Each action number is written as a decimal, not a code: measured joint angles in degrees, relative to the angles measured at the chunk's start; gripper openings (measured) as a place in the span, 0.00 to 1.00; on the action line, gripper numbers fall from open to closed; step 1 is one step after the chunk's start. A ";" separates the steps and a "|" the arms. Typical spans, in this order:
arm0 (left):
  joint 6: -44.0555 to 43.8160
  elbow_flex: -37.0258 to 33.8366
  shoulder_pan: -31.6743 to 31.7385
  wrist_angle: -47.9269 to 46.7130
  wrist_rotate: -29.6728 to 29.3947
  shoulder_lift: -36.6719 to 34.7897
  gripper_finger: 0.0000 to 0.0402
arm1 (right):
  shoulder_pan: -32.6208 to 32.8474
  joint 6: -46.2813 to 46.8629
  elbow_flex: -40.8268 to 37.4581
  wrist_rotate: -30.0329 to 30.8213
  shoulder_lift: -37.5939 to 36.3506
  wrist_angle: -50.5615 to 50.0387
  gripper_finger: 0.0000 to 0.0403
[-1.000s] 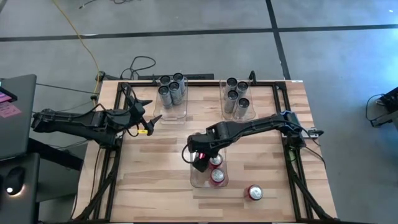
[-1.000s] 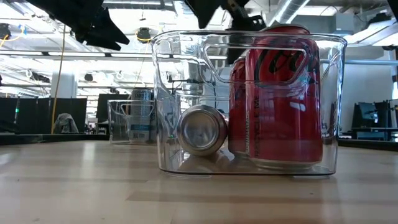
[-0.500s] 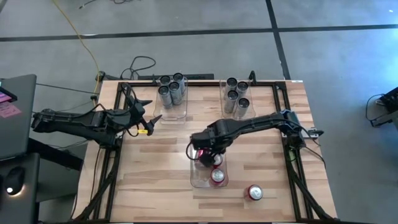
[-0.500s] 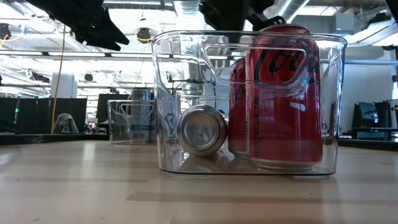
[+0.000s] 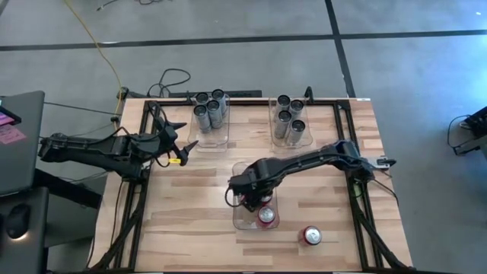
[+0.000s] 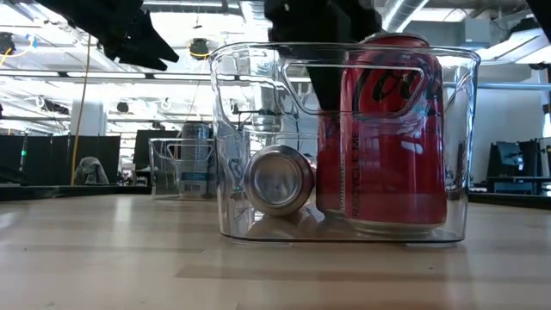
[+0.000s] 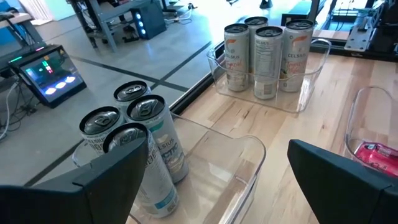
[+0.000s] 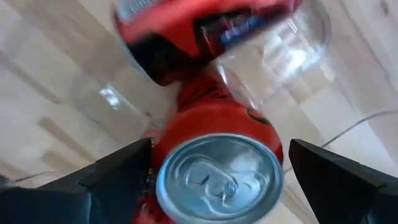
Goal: Sort soda cans
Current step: Remove the red soda can from the center transparent bin
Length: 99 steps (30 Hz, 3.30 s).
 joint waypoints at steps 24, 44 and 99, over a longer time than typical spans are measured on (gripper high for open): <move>2.32 0.02 0.01 2.35 3.10 0.15 0.95 | -0.28 -5.91 0.51 -0.48 1.55 -0.45 0.73; 1.23 0.02 0.01 5.09 3.11 6.02 0.95 | -1.05 -9.41 18.97 1.19 0.01 -10.59 0.75; -11.01 11.13 -1.01 33.19 23.66 43.55 0.95 | -1.46 11.18 -53.24 2.06 -37.45 10.19 0.96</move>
